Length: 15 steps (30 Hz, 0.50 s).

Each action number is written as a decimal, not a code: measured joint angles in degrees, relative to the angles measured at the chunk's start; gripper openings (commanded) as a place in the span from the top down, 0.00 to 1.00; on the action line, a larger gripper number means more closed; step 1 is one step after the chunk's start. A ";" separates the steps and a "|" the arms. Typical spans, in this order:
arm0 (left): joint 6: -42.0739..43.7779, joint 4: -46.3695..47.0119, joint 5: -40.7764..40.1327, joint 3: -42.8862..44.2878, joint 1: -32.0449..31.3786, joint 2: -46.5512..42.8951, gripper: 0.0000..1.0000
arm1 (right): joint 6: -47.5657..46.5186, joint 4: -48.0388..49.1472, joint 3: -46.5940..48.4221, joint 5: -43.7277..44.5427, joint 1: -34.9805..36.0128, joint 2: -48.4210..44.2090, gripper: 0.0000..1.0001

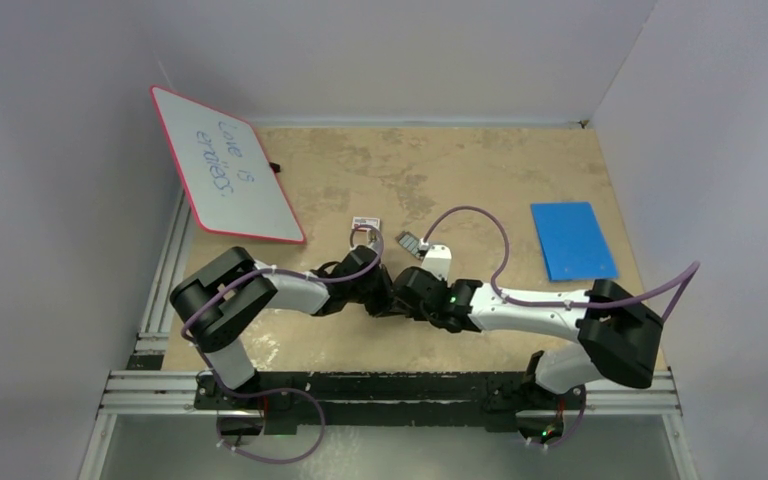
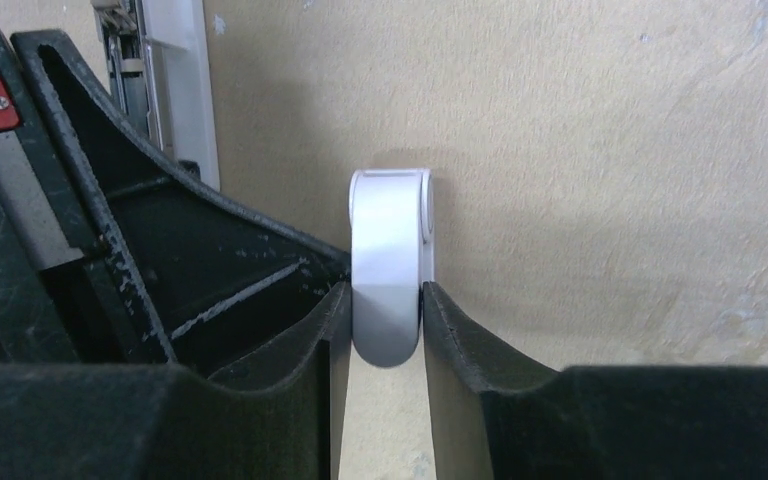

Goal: Load the staples into the stapler

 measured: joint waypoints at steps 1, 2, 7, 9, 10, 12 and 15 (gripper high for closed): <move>0.46 -0.42 -0.07 0.31 -0.02 0.02 0.93 | 0.55 -0.55 0.24 0.00 0.00 -0.24 0.61; 0.79 -0.79 -0.09 0.50 -0.02 0.04 0.92 | 1.14 -1.38 0.42 -0.31 -0.04 -0.70 0.60; 2.62 -1.97 -0.52 1.49 -0.31 0.17 0.88 | 2.54 -4.98 0.74 -1.64 0.07 -3.54 0.57; 3.61 -2.10 -0.85 2.10 -0.52 0.39 0.88 | 2.73 -5.84 1.16 -1.68 0.07 -3.76 0.59; 4.04 -2.25 -1.01 2.32 -0.70 0.44 0.88 | 2.78 -5.99 1.31 -1.70 0.07 -3.67 0.62; 5.07 -2.54 -1.07 2.54 -0.72 0.44 0.88 | 2.78 -6.16 1.42 -1.73 0.07 -3.63 0.70; 6.40 -3.02 -1.18 2.78 -0.79 0.33 0.89 | 2.73 -6.40 1.42 -2.16 0.07 -3.61 0.74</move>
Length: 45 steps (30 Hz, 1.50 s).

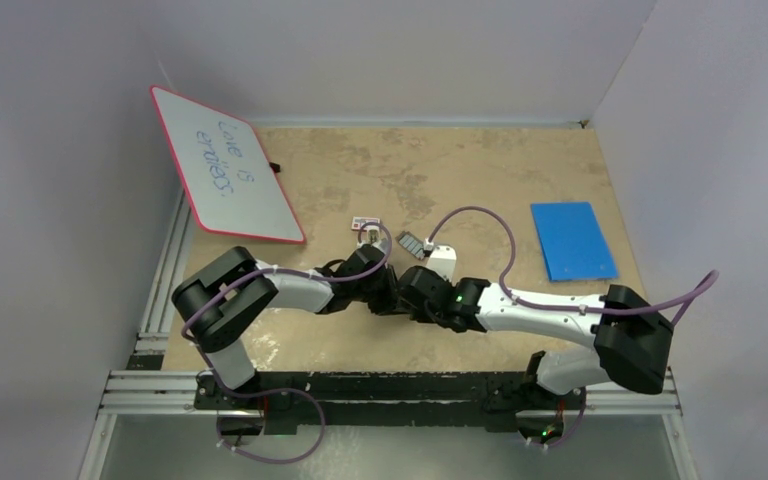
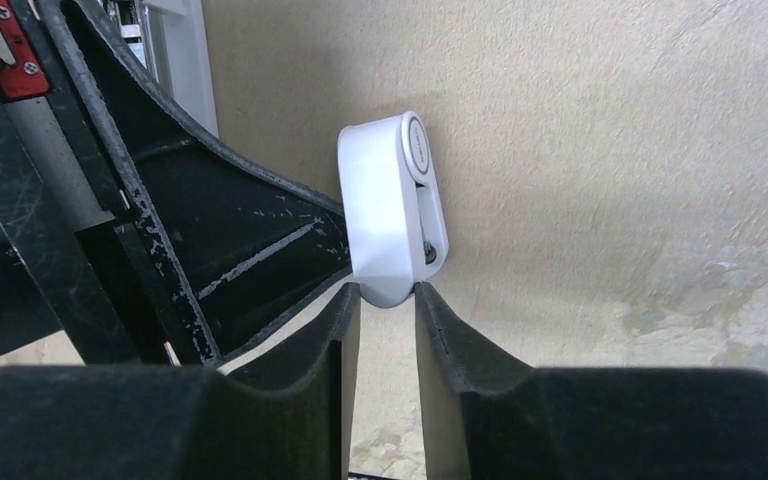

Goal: Load the staples into the stapler

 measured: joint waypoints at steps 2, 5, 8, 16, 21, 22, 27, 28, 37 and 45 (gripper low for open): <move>0.50 -0.39 -0.26 0.07 -0.04 -0.24 0.90 | 0.04 -0.04 0.00 -0.59 0.00 0.07 0.76; 1.44 -1.07 -0.81 0.07 -0.02 -0.68 0.90 | 0.07 -0.02 -0.02 -0.98 0.00 0.63 0.76; 1.79 -1.42 -1.03 0.07 -0.02 -0.85 0.91 | 0.11 0.20 -0.02 -0.92 0.02 1.27 0.79; 2.93 -3.61 -2.27 0.24 -0.02 -1.97 0.91 | 0.28 1.77 -1.49 -1.03 -0.22 4.09 0.81; 3.76 -6.40 -4.17 0.24 -0.02 -3.63 0.91 | 0.28 1.40 -3.30 -1.09 -1.18 4.46 0.80; 3.96 -6.84 -4.52 0.24 -0.02 -3.91 0.91 | 0.28 1.53 -3.28 -1.05 -1.31 4.35 0.79; 4.79 -9.68 -6.73 0.24 -0.02 -5.53 0.91 | -0.46 0.96 -1.81 -0.87 -1.79 3.43 0.72; 4.85 -10.29 -7.17 0.24 -0.02 -5.86 0.91 | -0.92 0.94 -1.14 -0.87 -2.10 3.10 0.71; 5.86 -13.35 -9.25 -0.42 -0.02 -9.77 0.88 | -14.69 5.49 1.14 -1.53 -10.67 -0.98 0.34; 6.03 -14.47 -9.40 -2.89 0.17 -14.25 0.87 | -36.15 10.84 6.69 -14.16 -13.73 3.28 0.23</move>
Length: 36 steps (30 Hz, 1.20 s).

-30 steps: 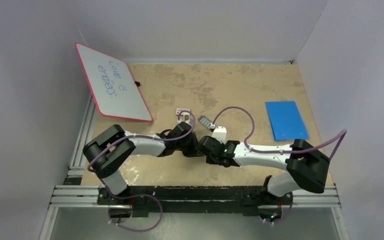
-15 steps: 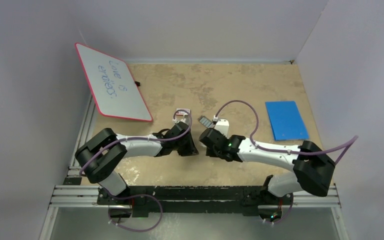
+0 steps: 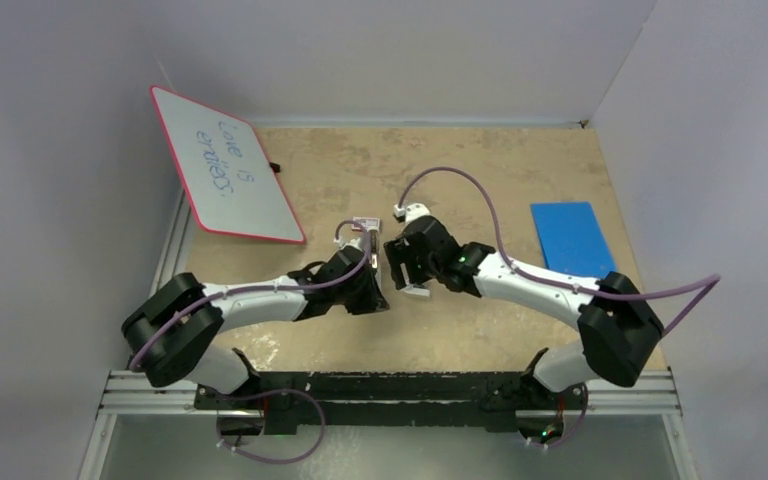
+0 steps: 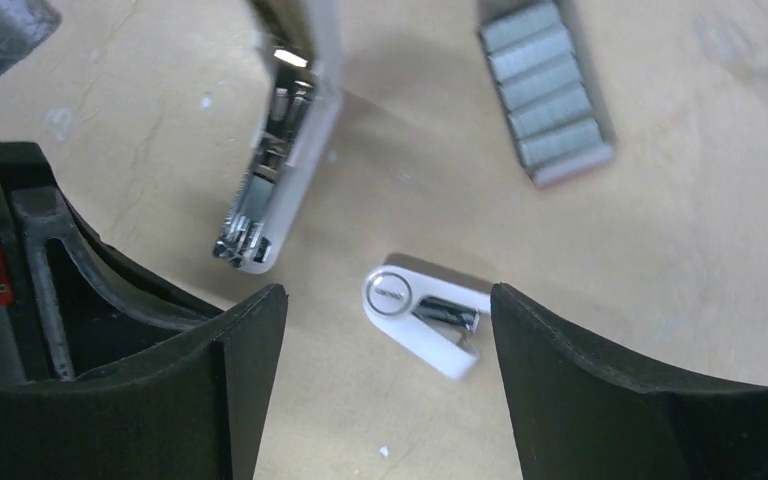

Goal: Load the staples into the stapler

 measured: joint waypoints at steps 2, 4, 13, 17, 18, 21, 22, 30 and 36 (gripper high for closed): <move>-0.17 -0.90 0.17 -1.40 0.42 -2.32 0.87 | -5.05 0.74 1.86 -2.23 -0.04 2.14 0.23; -0.46 -1.70 0.37 -3.34 1.33 -5.51 0.87 | -10.84 0.83 2.54 -4.85 -0.31 3.85 0.25; -1.44 -5.20 0.63 -7.34 5.11 -15.98 0.86 | -30.86 -0.33 1.27 -10.78 -1.05 5.97 0.25; -1.40 -5.35 1.18 -7.89 7.06 -17.25 0.86 | -36.13 2.03 -0.72 -11.19 -1.09 4.61 0.24; -1.38 -5.35 1.33 -7.91 7.52 -17.22 0.86 | -37.33 2.89 -1.36 -11.47 -1.09 4.20 0.24; -1.27 -5.33 1.66 -7.91 8.39 -17.22 0.86 | -40.85 4.48 -2.45 -13.31 -1.09 3.52 0.25; -1.22 -5.35 1.77 -7.91 8.61 -17.20 0.86 | -41.92 4.68 -2.47 -13.94 -1.16 3.61 0.25; -0.83 -5.20 2.14 -8.26 8.94 -17.20 0.85 | -46.86 4.28 -2.47 -19.65 -2.54 7.43 0.25; -0.72 -5.16 2.23 -8.79 8.94 -17.20 0.85 | -48.09 3.50 -2.32 -19.78 -3.74 10.56 0.28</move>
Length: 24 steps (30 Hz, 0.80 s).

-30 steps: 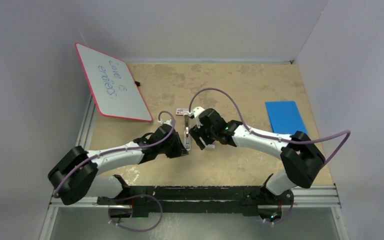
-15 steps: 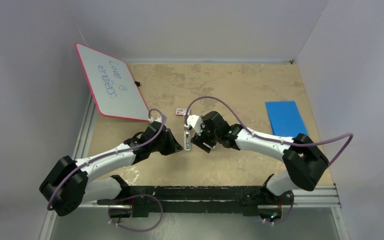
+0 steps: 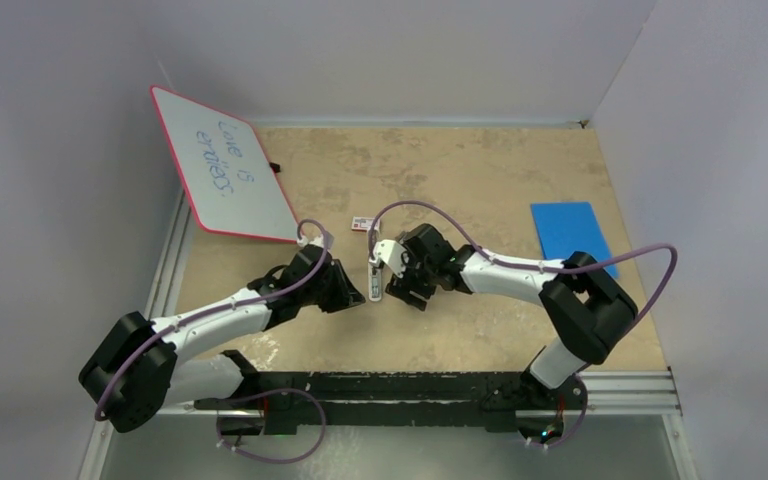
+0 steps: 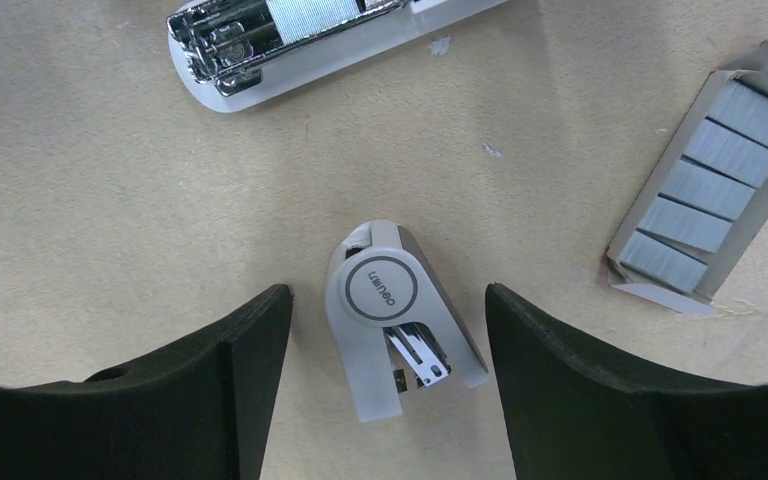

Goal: Load the staples into the stapler

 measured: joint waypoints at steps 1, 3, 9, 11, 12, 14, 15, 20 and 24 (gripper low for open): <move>0.28 0.04 0.02 0.00 0.02 -0.02 0.85 | -0.11 0.02 0.00 0.09 -0.07 0.00 0.29; 0.39 0.07 0.13 0.00 0.04 -0.02 0.85 | -0.17 -0.13 0.00 0.00 -0.31 0.02 0.32; 0.81 0.07 0.15 0.00 0.04 -0.02 0.85 | -0.66 -2.12 0.44 -0.66 -0.46 0.02 0.37; 0.85 0.07 0.15 0.00 0.04 -0.09 0.85 | -0.79 -3.23 0.59 -1.20 -0.61 0.02 0.44; 0.85 0.07 0.13 0.00 0.04 -0.13 0.85 | -0.85 -3.61 0.66 -1.38 -0.68 0.00 0.49; 0.85 0.11 0.15 -0.02 0.04 -0.20 0.85 | -0.85 -4.57 0.81 -1.60 -0.68 0.00 0.59; 0.87 0.11 0.15 -0.02 0.04 -0.20 0.85 | -0.83 -5.05 0.87 -1.66 -0.68 0.00 0.63; 0.87 0.13 0.26 -0.02 0.11 -0.20 0.85 | 0.00 -6.25 1.40 -1.75 -0.68 0.20 0.65; 0.92 0.13 0.33 -0.02 0.26 -0.20 0.85 | 2.29 -6.73 2.69 -2.84 -0.90 1.20 0.55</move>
